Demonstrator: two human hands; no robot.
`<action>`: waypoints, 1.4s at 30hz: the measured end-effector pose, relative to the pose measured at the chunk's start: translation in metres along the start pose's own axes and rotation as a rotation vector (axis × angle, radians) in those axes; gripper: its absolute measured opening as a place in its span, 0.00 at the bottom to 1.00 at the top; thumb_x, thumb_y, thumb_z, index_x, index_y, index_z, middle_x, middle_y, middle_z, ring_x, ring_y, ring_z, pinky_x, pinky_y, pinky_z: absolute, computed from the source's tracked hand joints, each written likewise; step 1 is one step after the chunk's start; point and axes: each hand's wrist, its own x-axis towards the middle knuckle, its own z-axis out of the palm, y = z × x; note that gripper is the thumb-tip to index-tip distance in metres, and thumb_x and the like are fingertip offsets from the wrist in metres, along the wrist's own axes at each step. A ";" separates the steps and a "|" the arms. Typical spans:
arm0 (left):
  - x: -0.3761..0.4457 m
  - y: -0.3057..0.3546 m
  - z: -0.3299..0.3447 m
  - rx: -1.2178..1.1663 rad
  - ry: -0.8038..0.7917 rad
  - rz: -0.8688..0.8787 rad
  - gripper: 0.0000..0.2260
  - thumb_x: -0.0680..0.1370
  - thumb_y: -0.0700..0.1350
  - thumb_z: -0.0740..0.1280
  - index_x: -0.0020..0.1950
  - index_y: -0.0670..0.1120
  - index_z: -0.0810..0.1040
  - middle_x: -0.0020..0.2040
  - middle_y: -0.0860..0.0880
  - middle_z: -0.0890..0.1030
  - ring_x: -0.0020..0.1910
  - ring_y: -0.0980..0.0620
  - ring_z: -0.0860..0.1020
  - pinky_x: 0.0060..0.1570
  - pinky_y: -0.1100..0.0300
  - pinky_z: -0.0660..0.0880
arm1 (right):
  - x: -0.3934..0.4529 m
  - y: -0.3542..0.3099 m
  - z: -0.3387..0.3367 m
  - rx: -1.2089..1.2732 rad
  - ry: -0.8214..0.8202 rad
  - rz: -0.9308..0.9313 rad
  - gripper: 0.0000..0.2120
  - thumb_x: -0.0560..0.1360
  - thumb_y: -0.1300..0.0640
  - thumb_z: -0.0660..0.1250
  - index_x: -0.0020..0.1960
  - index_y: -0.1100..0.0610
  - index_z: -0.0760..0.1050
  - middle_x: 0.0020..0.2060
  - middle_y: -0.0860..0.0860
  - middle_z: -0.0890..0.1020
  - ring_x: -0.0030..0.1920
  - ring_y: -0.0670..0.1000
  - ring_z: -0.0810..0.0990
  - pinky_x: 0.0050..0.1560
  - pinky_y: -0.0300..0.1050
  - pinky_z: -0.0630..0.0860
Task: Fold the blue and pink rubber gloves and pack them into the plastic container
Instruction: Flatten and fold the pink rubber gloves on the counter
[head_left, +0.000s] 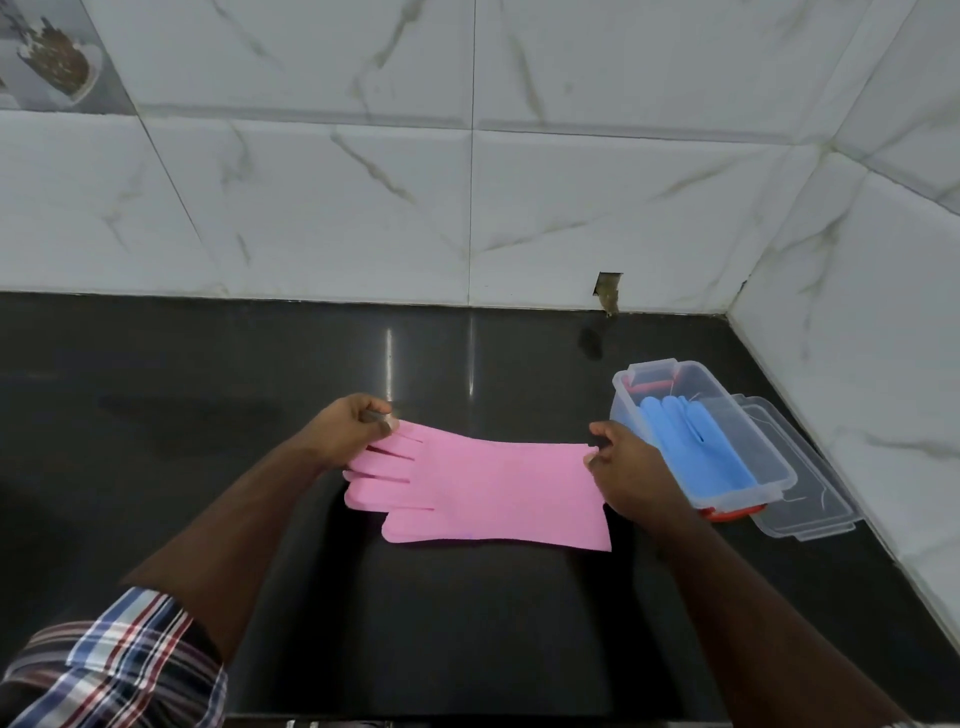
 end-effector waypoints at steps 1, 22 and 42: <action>-0.002 -0.004 0.001 -0.024 -0.009 -0.013 0.09 0.78 0.44 0.71 0.58 0.46 0.79 0.53 0.48 0.83 0.52 0.49 0.81 0.51 0.54 0.78 | -0.001 0.002 -0.001 -0.037 -0.022 0.013 0.22 0.78 0.50 0.66 0.71 0.47 0.67 0.66 0.46 0.76 0.64 0.51 0.76 0.66 0.47 0.72; -0.009 -0.023 0.012 -0.293 0.149 -0.135 0.14 0.72 0.33 0.65 0.54 0.46 0.81 0.47 0.46 0.82 0.45 0.49 0.78 0.48 0.55 0.76 | 0.013 0.001 0.015 0.312 0.107 0.045 0.11 0.79 0.59 0.66 0.59 0.48 0.77 0.59 0.47 0.78 0.54 0.46 0.72 0.64 0.46 0.72; -0.003 -0.024 0.014 -0.346 0.221 -0.235 0.13 0.75 0.35 0.63 0.55 0.47 0.80 0.45 0.46 0.80 0.41 0.48 0.77 0.41 0.53 0.73 | 0.030 0.013 0.031 1.025 -0.125 0.405 0.10 0.78 0.67 0.65 0.53 0.56 0.81 0.57 0.53 0.78 0.57 0.56 0.79 0.46 0.50 0.82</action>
